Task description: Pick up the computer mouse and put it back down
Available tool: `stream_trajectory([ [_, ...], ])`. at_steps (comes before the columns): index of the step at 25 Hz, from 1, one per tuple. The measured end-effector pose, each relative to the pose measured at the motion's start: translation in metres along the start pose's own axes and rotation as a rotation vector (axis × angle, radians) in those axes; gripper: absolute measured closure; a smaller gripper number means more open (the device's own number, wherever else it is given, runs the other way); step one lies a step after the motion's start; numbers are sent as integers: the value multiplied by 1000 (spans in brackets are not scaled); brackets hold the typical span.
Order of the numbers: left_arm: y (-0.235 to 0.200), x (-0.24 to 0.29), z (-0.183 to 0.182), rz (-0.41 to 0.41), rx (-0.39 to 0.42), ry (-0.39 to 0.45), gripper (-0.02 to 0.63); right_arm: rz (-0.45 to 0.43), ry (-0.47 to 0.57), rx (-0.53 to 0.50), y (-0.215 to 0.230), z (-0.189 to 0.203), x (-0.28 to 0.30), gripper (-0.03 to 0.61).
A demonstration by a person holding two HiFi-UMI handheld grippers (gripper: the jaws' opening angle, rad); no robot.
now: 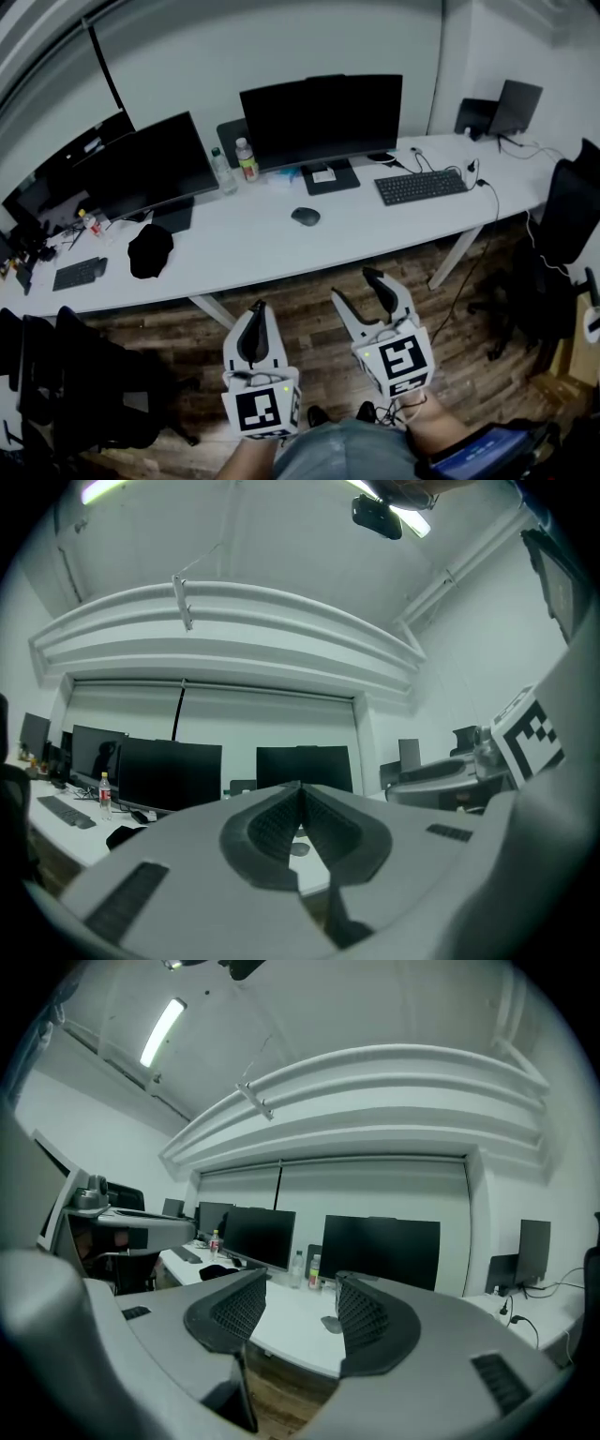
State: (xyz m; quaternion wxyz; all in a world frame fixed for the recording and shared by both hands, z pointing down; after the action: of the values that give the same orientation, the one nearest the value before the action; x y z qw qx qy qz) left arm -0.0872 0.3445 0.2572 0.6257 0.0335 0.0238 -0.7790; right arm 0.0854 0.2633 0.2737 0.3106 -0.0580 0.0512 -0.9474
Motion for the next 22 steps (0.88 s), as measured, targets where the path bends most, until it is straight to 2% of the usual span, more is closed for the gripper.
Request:
stream_trajectory([
  [11,-26,26,18,54,-25,-25,609,55,-16,-9,-10,5,23,356],
  [22,-11,65,50,90,5,-109,609,67,-74,76,18,42,45,367],
])
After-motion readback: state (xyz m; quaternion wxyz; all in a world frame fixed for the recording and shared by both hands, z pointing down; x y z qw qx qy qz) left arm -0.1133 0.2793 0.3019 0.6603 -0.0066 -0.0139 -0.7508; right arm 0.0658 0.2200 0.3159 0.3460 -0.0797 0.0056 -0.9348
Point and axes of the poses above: the fingertips, and each gripper's own axes: x forward along the fingers, y to its right, z out of its underside, the point moved 7 cm from there along -x, backward along the fingers, and after that the axes turned 13 degrees about -z, right-handed, at the moved point
